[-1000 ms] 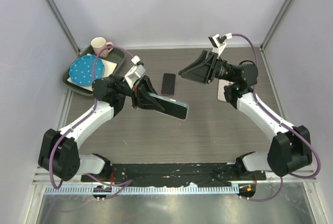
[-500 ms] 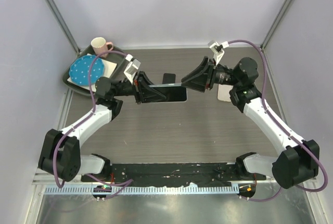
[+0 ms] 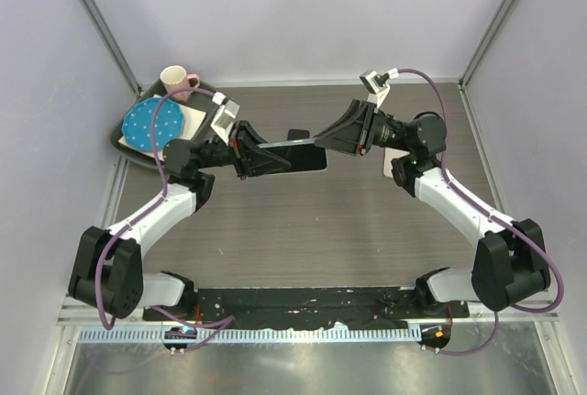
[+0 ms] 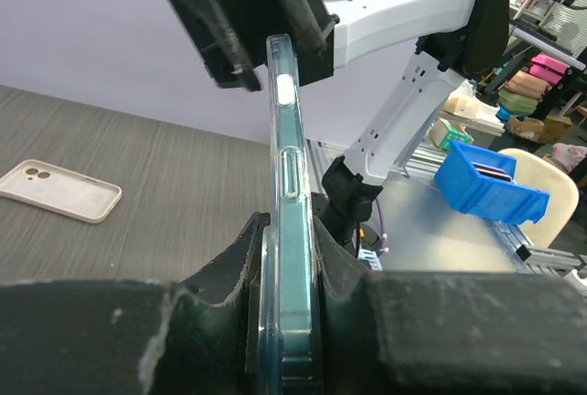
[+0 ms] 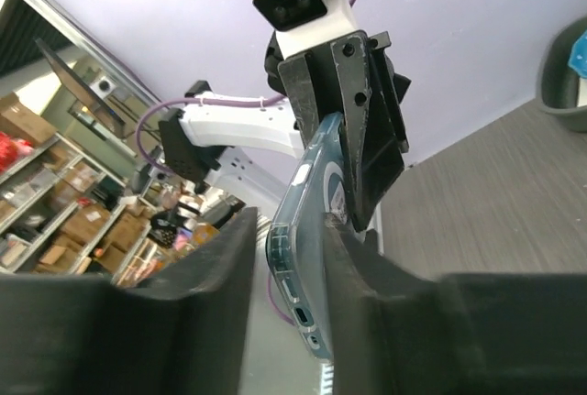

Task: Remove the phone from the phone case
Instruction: Remove the phone case from the phone.

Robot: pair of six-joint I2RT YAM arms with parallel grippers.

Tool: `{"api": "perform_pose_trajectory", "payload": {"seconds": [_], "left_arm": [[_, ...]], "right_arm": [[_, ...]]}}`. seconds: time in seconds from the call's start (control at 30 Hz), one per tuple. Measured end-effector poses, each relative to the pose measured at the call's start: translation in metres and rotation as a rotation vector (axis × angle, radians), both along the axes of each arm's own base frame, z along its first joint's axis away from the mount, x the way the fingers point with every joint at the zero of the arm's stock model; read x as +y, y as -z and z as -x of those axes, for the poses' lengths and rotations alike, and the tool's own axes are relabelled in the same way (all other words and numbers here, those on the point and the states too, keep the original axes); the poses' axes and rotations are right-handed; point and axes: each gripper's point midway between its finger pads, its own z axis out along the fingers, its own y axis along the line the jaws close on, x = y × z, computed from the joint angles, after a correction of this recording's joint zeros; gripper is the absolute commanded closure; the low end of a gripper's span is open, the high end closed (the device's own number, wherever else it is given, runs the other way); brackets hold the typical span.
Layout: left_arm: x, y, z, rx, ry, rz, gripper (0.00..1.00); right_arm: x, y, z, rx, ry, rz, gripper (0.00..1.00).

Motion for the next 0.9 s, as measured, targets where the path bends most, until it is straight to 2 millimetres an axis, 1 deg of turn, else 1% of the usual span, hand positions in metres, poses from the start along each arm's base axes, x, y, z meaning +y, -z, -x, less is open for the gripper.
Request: {"api": "perform_pose_trajectory", "payload": {"seconds": [0.07,0.1,0.2,0.3,0.33,0.4,0.53,0.6,0.73,0.83,0.87,0.9], "left_arm": [[0.001,-0.002,0.000,-0.013,-0.002,0.005,1.00],[0.001,-0.003,0.000,-0.021,-0.004,0.008,1.00],[0.003,-0.005,-0.001,-0.035,-0.009,0.014,1.00],[0.006,-0.010,-0.001,-0.042,-0.013,0.023,1.00],[0.006,-0.012,-0.001,-0.050,-0.012,0.027,1.00],[0.007,-0.018,0.001,-0.062,-0.007,0.035,1.00],[0.010,-0.029,0.003,-0.082,-0.004,0.049,1.00],[0.010,-0.031,0.004,-0.088,-0.005,0.052,1.00],[0.011,-0.032,0.005,-0.082,-0.001,0.054,1.00],[0.011,-0.032,0.006,-0.073,0.002,0.054,1.00],[0.011,-0.033,0.006,-0.071,0.003,0.054,1.00],[0.011,-0.033,0.006,-0.069,0.003,0.055,1.00]], "right_arm": [[0.000,-0.004,0.001,0.036,-0.012,-0.021,0.48],[-0.001,-0.007,0.001,0.053,-0.017,-0.032,0.47],[-0.003,-0.017,0.006,0.080,-0.032,-0.064,0.48],[-0.004,-0.025,0.011,0.080,-0.045,-0.092,0.54],[-0.005,-0.027,0.012,0.075,-0.046,-0.098,0.59],[-0.006,-0.028,0.013,0.061,-0.045,-0.114,0.62],[-0.007,-0.026,0.016,0.057,-0.048,-0.125,0.68],[-0.007,-0.027,0.017,0.050,-0.049,-0.127,0.69],[-0.007,-0.027,0.017,0.040,-0.051,-0.132,0.80],[-0.007,-0.028,0.018,0.026,-0.050,-0.137,0.80],[-0.007,-0.028,0.018,0.020,-0.049,-0.138,0.79],[-0.007,-0.028,0.019,0.016,-0.050,-0.139,0.76]]}}
